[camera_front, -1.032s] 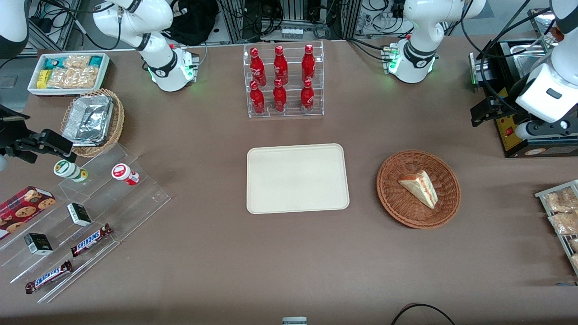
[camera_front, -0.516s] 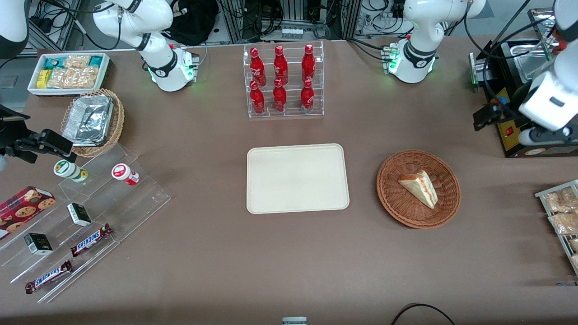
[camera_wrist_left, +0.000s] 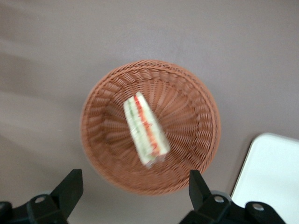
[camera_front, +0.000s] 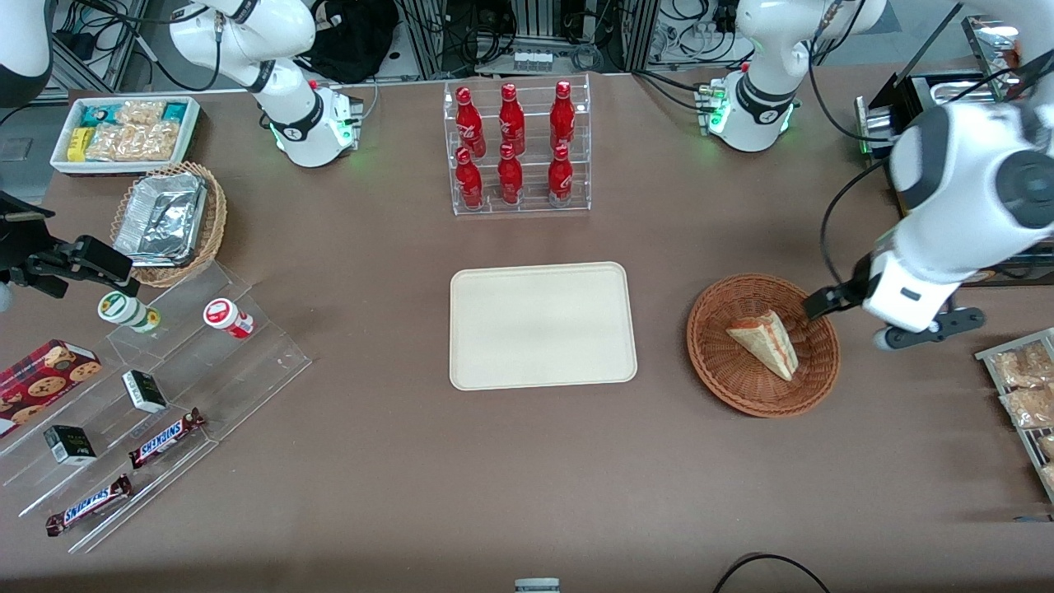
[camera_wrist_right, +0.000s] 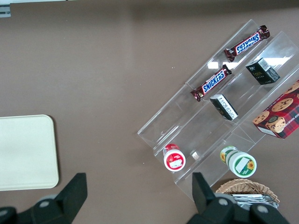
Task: Place sandwich from basket to tray
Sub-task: 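Move the left gripper over the wicker basket and lower toward the sandwich, then close the left gripper on the wrapped sandwich's upright edge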
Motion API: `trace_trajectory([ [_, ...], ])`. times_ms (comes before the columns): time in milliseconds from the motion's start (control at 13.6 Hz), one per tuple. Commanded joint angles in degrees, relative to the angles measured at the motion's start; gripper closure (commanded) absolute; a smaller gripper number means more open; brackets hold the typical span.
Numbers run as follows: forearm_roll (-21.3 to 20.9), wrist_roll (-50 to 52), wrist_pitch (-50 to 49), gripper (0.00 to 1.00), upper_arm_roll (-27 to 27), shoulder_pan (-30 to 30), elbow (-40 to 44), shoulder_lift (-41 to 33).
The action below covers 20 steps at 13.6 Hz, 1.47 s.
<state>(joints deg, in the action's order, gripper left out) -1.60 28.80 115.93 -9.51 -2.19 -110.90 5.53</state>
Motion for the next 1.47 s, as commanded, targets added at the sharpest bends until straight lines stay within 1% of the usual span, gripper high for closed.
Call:
trace_trajectory([
  [0,-0.78,16.59,9.81,0.0,-1.47,0.43,-10.01,-2.98],
  [74,-0.78,19.85,11.93,0.0,-1.48,0.43,-12.3,-2.81],
  [221,-0.78,21.2,15.7,0.0,-1.48,0.43,-16.26,-2.37],
  [368,-0.69,22.6,16.95,0.0,-1.48,0.43,-16.37,0.35],
  [737,-0.16,25.07,24.33,0.0,-1.48,0.43,-16.37,6.24],
  [1032,-0.25,24.99,26.36,0.0,-1.39,0.34,-16.1,9.05],
  [1105,-0.16,24.99,27.41,0.04,-1.48,0.34,-16.02,9.67],
  [1179,-0.25,24.99,28.2,0.33,-1.39,0.34,-15.84,10.37],
  [1326,-0.25,24.37,28.21,0.85,-1.39,0.43,-15.58,10.55],
  [1400,-0.33,24.37,27.95,0.89,-1.39,0.34,-15.4,10.21],
])
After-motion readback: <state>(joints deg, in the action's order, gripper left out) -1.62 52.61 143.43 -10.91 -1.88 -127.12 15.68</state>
